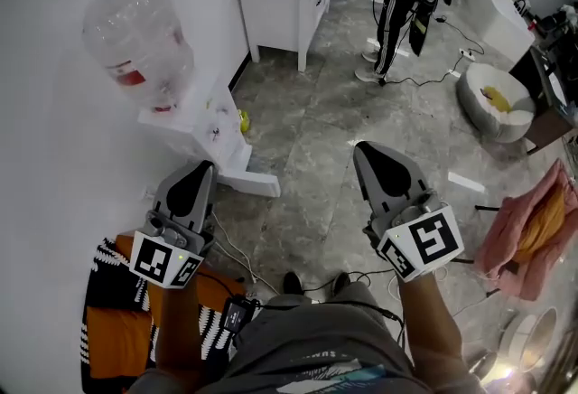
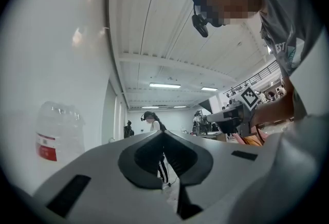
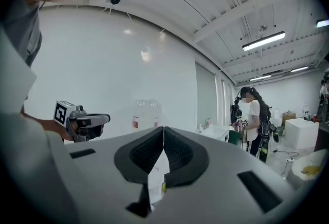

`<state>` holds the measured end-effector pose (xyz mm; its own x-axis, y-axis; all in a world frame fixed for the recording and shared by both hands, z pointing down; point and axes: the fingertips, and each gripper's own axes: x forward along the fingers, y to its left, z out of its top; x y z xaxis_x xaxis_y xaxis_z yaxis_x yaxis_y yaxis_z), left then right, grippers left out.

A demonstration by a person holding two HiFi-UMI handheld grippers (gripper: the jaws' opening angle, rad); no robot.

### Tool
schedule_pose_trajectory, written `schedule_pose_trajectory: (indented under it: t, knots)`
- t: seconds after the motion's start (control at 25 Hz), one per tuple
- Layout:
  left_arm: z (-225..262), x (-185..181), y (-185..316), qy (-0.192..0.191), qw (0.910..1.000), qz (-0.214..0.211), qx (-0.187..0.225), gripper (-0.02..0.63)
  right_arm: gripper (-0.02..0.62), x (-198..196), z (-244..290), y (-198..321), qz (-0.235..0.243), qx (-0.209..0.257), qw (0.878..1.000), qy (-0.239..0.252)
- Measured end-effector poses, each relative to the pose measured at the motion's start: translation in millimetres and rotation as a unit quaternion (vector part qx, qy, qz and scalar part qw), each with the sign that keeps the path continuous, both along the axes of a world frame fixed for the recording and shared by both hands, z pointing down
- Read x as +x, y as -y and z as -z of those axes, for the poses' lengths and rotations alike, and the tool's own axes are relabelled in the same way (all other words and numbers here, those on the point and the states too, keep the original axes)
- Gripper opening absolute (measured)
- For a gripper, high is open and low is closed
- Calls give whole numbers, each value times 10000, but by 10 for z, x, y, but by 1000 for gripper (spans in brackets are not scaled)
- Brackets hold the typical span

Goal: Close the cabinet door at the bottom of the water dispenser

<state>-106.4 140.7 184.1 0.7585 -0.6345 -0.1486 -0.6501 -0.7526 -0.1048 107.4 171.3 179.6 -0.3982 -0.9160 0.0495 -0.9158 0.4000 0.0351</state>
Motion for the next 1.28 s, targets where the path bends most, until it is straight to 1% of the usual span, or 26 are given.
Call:
schedule_pose_trajectory:
  t: [0.28, 0.56, 0.72, 0.92, 1.16, 1.28]
  knots:
    - [-132, -11, 158, -43, 9998, -114, -158, 15, 29, 15, -163, 112, -154, -219, 9996, -30]
    - [-228, 62, 443, 54, 9996, 87, -245, 15, 29, 153, -284, 503, 2, -287, 9996, 66]
    - [-264, 71, 632, 253, 9979, 523, -301, 15, 29, 210, -386, 827, 382, -341, 9984, 239]
    - [-245, 235, 896, 403, 9937, 1015, -250, 15, 28, 472, -451, 1271, 782, -353, 9955, 412]
    - [-303, 406, 1137, 540, 9848, 1633, -255, 15, 29, 682, -592, 1714, 1371, -441, 9882, 513]
    - [-353, 500, 1275, 593, 9809, 1833, -257, 15, 29, 749, -698, 1906, 1600, -523, 9841, 558]
